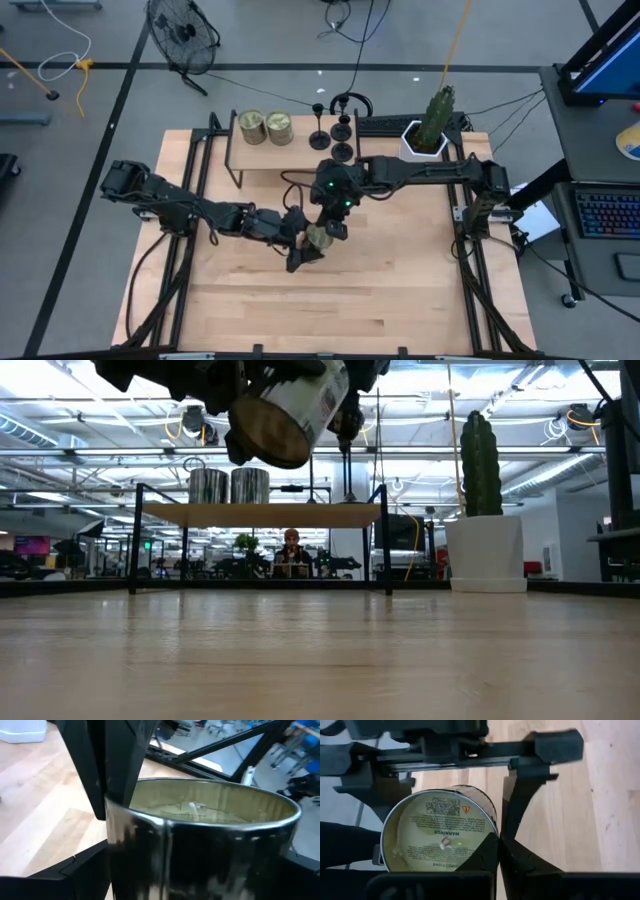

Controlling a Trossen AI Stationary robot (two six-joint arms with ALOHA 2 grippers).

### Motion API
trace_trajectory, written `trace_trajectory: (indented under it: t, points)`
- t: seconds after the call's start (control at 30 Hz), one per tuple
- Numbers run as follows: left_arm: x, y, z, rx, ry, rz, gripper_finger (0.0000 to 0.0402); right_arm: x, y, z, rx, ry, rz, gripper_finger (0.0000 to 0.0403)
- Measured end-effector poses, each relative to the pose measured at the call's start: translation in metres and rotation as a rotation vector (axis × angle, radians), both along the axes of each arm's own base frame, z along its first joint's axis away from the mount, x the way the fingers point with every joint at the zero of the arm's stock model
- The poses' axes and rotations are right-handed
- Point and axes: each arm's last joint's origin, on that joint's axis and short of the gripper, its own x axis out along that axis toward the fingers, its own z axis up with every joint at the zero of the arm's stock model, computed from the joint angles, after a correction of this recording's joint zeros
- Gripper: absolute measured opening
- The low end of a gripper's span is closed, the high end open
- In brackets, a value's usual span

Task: Pick & Place candle stick holders
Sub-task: Put the silver scented candle on the shelf

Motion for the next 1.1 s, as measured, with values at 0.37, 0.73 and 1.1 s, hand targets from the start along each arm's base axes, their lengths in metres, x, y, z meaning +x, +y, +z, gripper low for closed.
trace_trajectory:
  t: [0.37, 0.73, 1.1]
  points:
    - [0.002, -0.006, 0.009, -0.106, -0.085, -0.02, 0.0397, 0.001, 0.002, 0.003, 0.014, -0.028, 0.019, 0.0]
    - [-0.002, -0.004, -0.001, -0.075, 0.029, 0.013, 0.0362, 0.004, 0.002, 0.004, 0.009, -0.052, 0.016, 0.0]
    - [-0.002, -0.004, -0.001, -0.082, 0.029, 0.027, 0.0357, 0.003, 0.002, 0.004, -0.014, -0.075, 0.054, 0.0019]
